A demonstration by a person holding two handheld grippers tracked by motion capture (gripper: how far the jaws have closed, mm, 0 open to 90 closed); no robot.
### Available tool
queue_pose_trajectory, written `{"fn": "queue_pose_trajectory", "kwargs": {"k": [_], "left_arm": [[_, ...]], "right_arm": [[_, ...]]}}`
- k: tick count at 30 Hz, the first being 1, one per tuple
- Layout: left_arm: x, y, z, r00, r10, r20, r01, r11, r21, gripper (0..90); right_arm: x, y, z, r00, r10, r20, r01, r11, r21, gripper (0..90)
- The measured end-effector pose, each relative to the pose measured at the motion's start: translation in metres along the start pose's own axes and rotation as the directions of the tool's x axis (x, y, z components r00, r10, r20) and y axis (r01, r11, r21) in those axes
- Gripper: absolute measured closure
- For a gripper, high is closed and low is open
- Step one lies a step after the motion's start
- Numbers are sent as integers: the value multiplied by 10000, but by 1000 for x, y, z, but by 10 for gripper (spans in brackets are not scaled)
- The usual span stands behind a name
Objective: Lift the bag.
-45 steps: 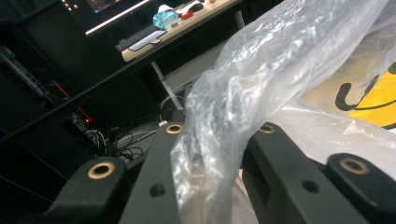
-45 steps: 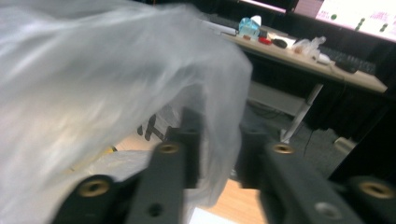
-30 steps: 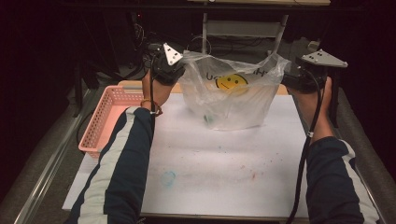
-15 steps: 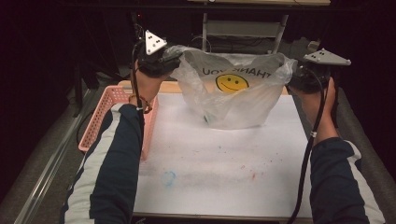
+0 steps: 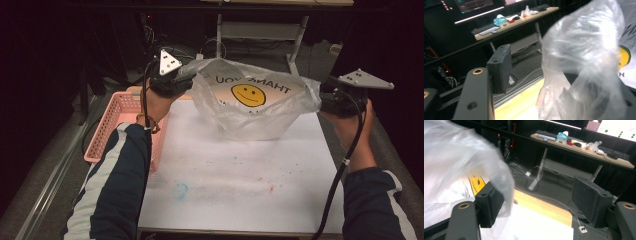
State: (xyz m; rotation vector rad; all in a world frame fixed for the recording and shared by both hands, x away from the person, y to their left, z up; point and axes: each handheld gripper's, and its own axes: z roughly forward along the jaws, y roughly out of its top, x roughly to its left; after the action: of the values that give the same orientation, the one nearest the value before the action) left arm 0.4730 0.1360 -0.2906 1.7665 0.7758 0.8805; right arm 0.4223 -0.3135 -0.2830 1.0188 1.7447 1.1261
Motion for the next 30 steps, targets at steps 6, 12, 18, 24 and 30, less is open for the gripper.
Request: {"fn": "queue_pose_trajectory", "kwargs": {"k": [6, 12, 18, 24, 30], "left_arm": [[-4, 14, -27, 9947, 554, 871, -520, 9978, -410, 371], [-4, 25, -40, 9903, 1388, -38, -1388, 9903, -106, 742], [19, 6, -41, 9957, 858, -343, -845, 9957, 382, 847], [19, -9, -52, 9980, 336, 528, -328, 9993, -159, 505], [2, -29, -80, 9878, 489, 1476, -386, 9967, -715, 266]], "right_arm": [[5, -18, -23, 9999, -76, 118, 75, 9999, 112, 252], [19, 10, -50, 9955, -811, -497, 791, 9961, -400, 235], [26, -1, -55, 9903, -1281, -531, 1271, 9917, -215, 226], [27, -22, -54, 9890, -1014, -1080, 979, 9945, -376, 213], [42, -46, -58, 9854, -848, -1479, 799, 9960, -388, 212]]}}
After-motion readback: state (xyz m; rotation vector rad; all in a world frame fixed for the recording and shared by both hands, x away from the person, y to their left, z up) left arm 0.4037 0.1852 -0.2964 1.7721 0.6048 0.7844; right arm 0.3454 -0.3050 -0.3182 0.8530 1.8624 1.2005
